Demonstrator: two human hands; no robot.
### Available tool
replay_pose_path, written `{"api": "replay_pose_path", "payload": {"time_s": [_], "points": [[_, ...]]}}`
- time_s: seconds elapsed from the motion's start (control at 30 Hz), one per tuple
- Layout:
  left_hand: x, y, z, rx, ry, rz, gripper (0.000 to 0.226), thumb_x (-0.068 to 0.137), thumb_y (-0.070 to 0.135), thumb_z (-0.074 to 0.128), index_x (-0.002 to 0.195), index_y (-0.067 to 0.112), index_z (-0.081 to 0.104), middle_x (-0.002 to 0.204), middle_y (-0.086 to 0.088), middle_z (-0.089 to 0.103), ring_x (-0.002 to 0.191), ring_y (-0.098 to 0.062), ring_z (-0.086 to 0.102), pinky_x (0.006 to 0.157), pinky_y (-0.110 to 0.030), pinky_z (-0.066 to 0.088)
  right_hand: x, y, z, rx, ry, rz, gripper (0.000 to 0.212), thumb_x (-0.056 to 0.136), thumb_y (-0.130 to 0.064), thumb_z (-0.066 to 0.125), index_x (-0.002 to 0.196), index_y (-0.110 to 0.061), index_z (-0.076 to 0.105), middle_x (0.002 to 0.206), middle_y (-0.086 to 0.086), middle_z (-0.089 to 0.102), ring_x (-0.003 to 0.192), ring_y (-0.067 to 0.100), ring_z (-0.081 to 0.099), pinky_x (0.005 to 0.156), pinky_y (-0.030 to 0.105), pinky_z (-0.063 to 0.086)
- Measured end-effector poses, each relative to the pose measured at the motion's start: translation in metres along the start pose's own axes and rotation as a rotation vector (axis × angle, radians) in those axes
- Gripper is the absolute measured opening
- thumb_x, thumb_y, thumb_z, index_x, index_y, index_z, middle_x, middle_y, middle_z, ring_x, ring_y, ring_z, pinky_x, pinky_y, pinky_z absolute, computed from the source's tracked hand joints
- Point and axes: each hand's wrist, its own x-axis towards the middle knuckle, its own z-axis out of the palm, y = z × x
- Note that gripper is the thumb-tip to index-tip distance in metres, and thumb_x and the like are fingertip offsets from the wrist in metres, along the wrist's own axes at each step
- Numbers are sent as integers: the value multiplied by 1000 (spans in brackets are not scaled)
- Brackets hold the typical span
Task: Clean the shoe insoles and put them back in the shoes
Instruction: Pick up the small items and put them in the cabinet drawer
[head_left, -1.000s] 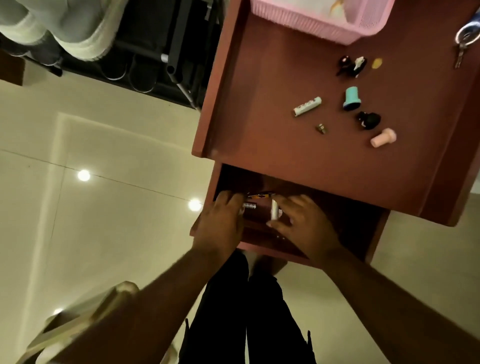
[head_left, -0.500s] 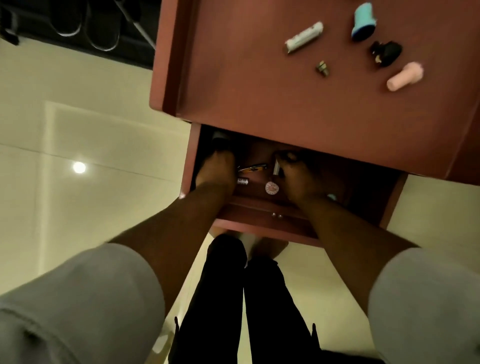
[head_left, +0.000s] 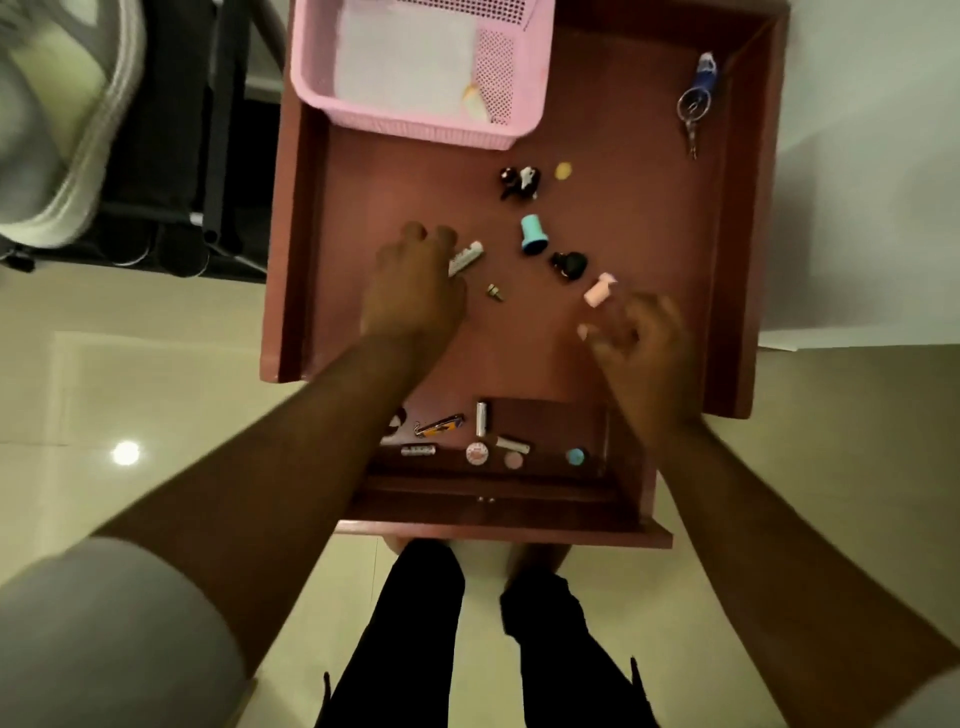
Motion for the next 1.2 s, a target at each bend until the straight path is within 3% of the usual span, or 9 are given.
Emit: {"api": "replay_pose_path", "payload": {"time_s": [0.1,0.23,0.33,0.4,0.53,0.67,0.83,1.1,1.2], "points": [[20,-1,10,64,-47,-15,26,90,16,62,115,10,64,119,-17,54,104,-37,56,85,-39,45,28,17,9,42,-56,0,52,74,-30,77,121,-16,59,116,6,55,98,17,56,84,32,49],[17,-11,16,60,37,-10,24,89,23,62,104,7,71,108,-19,64,97,-38,60,80,-39,47,36,25,17,30,-26,-85,39,75,-26,74,109,-9,65,105,10,57,93,25,58,82,28,46],[-25,-12,23,-44,190,78,20,88,25,64,97,9,71,91,-9,66,80,-25,58,71,-32,40,9,24,8,168,30,-117,38,73,-23,77,106,-7,67,95,2,56,82,15,57,74,11,40],[-76,3,35,-95,223,154,16,89,23,65,98,10,70,87,-5,63,75,-15,50,67,-24,32,-26,32,0,225,-46,-205,41,75,-22,77,111,-6,66,98,4,60,86,17,59,79,19,46],[-140,7,107,-12,-36,237,23,84,26,60,97,12,73,83,-8,67,75,-29,62,66,-36,50,-92,72,12,142,-325,-183,39,77,-12,76,114,-5,65,109,12,66,97,27,63,85,40,53],[-127,6,162,151,-249,135,22,80,15,68,101,16,76,98,-13,63,89,-39,62,75,-42,48,-91,97,45,-31,-471,122,25,86,-12,64,111,-11,66,106,9,67,99,27,62,83,31,49],[-90,11,215,242,-284,18,31,95,14,54,123,3,60,127,-19,53,111,-40,54,92,-42,38,-75,108,103,-11,-460,323,29,95,-11,49,123,-12,57,120,10,61,112,27,56,86,26,40],[-90,10,210,227,-391,22,36,99,21,50,134,15,55,133,-14,56,116,-37,57,89,-40,44,-75,120,109,-93,-455,298,43,87,-7,59,128,-13,55,132,10,53,121,27,50,103,33,39],[-108,19,180,90,-299,27,26,95,21,48,115,17,65,115,-13,61,103,-38,61,72,-39,45,-87,90,64,-71,-406,128,29,83,-13,64,111,-16,65,115,8,62,104,26,58,87,33,48]]}}
